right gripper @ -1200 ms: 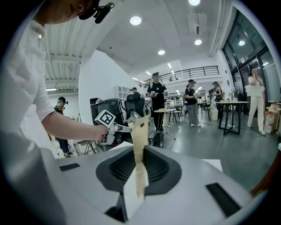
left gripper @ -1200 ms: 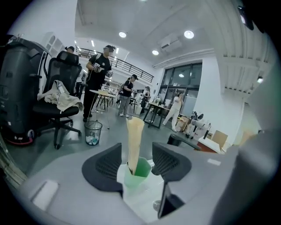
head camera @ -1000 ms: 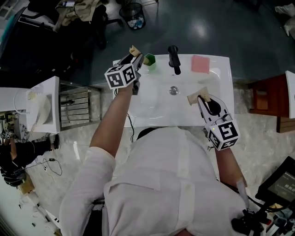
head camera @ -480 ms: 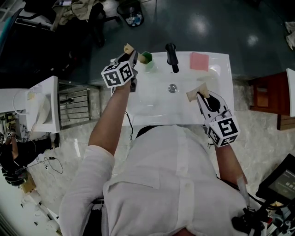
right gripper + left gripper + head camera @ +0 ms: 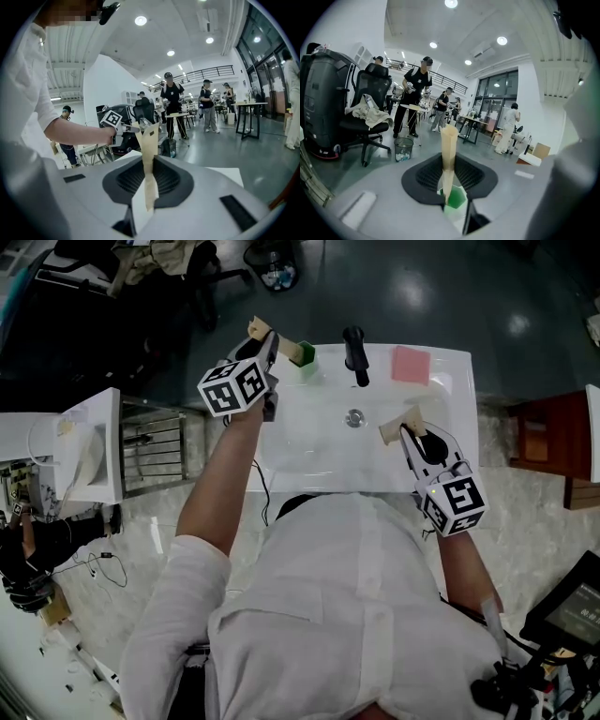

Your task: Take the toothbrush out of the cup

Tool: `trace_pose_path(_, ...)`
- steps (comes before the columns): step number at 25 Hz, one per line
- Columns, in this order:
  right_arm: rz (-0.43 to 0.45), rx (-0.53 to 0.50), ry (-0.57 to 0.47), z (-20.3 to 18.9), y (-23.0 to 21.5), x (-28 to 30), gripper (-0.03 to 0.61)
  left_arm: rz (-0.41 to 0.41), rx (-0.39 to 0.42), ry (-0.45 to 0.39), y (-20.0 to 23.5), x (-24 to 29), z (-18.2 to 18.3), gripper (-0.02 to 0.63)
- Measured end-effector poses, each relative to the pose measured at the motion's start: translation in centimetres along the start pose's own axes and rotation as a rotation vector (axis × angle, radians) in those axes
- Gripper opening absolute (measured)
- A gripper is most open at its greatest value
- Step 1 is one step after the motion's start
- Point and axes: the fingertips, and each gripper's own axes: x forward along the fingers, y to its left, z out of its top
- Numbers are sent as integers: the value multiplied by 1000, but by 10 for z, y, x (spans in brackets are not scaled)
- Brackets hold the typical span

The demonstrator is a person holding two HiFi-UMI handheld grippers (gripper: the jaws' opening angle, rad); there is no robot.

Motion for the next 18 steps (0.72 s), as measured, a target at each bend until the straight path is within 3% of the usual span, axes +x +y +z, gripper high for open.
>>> trace_pose_path(8, 24, 6, -7, 7, 14, 6, 44, -18, -2, -67, -3, -24, 27, 80)
trace_pose_path(18, 47, -21, -11, 8, 40, 6, 45, -34, -39, -219, -7, -87, 58, 80)
